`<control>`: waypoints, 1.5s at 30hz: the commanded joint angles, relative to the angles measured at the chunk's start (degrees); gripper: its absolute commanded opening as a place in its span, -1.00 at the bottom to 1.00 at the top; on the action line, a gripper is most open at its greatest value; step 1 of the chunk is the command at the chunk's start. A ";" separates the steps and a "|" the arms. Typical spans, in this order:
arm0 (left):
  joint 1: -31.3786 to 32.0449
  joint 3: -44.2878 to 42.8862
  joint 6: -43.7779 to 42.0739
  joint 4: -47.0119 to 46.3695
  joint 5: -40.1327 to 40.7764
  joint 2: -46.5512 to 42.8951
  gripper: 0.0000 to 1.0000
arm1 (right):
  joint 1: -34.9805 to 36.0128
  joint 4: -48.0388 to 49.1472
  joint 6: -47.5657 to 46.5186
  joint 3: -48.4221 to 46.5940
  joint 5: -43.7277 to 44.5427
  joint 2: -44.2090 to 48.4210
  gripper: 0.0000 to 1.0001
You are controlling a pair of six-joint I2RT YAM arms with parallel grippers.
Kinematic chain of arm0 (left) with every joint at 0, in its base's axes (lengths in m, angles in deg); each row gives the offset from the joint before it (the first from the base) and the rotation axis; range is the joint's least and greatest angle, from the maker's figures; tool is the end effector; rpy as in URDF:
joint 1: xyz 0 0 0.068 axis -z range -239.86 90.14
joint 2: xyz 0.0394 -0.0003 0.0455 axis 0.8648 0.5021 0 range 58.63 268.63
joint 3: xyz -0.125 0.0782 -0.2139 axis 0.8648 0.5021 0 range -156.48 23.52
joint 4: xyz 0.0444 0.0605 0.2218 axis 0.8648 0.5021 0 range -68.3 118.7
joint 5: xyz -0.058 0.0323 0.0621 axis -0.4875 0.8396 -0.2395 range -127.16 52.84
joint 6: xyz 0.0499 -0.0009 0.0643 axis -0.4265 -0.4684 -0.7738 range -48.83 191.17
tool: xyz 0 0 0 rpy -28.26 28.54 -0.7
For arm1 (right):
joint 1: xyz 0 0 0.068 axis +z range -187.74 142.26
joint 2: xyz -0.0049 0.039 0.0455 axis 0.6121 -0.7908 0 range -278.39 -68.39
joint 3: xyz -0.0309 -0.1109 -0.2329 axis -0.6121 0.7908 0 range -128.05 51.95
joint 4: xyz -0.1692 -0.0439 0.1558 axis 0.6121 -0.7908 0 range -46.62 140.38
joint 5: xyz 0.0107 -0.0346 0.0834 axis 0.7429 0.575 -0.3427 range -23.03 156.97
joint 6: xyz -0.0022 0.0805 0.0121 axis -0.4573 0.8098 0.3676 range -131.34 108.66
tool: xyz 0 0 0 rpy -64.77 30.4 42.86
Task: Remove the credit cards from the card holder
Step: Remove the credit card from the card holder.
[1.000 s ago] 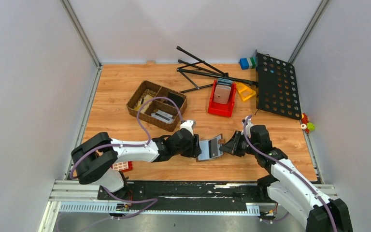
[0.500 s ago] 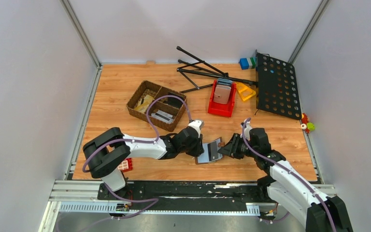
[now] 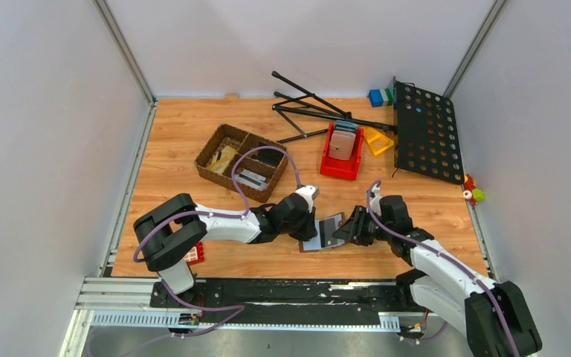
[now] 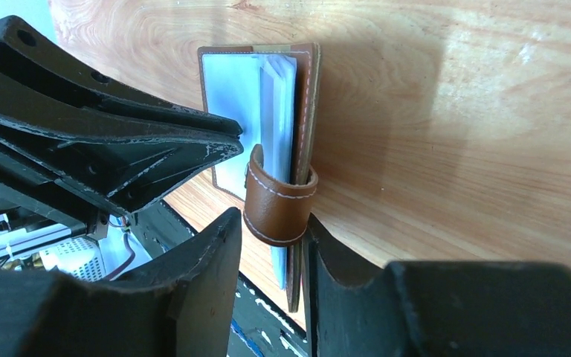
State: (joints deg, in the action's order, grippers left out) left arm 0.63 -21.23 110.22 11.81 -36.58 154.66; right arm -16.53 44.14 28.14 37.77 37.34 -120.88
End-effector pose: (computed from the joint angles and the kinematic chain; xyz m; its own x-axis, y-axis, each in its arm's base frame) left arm 0.1664 -0.2926 0.1364 -0.7988 0.1324 -0.5868 0.4678 0.7500 -0.4676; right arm 0.1462 0.0942 0.1307 -0.9136 0.2383 -0.3295 -0.0803 0.6885 0.7207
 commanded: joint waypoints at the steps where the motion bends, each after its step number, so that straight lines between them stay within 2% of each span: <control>1: -0.21 -1.74 -1.05 -2.01 -1.68 1.63 -0.62 | 0.17 5.49 -0.38 -0.85 -2.20 -2.11 -0.32; 6: -0.28 -1.84 -0.85 -2.52 -2.29 2.18 -0.63 | 0.23 8.21 0.13 -0.92 -3.49 -4.63 -0.54; 9: -0.28 -1.70 -0.77 -1.98 -1.76 1.67 -0.64 | 0.23 7.07 -0.43 -1.92 -3.31 -6.15 -0.87; 12: -0.96 -0.44 -0.03 -1.81 -1.61 -0.22 -0.64 | 0.16 6.49 -0.57 -2.92 -3.85 -6.23 -1.00; 18: -6.23 7.13 4.13 -7.92 -8.96 -7.44 -0.59 | -0.42 7.91 2.88 -2.06 -6.35 -2.83 -1.00; 22: -8.36 11.37 6.09 -12.49 -13.70 -12.91 -0.31 | -0.73 10.74 6.24 -1.30 -8.10 0.08 -1.00; 25: -8.98 12.27 7.75 -13.10 -15.74 -15.83 -0.23 | -0.82 13.63 9.06 -0.54 -9.38 2.81 -1.00; 32: -11.89 15.04 15.06 -21.72 -22.56 -19.04 -0.22 | -0.82 15.27 12.38 -0.52 -10.89 8.18 -1.00; 41: -13.28 16.60 23.05 -30.75 -27.07 -16.57 -0.13 | -0.82 20.00 16.46 0.47 -13.42 11.55 -1.00; 45: -13.60 17.92 27.93 -40.01 -29.74 -14.42 -0.27 | -0.83 21.85 17.67 0.79 -14.54 11.21 -1.00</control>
State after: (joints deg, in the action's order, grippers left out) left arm -12.46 -4.68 132.12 -16.38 -62.52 138.16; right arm -17.21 59.68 43.05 38.47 25.47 -110.19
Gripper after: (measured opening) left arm 0.398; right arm 0.071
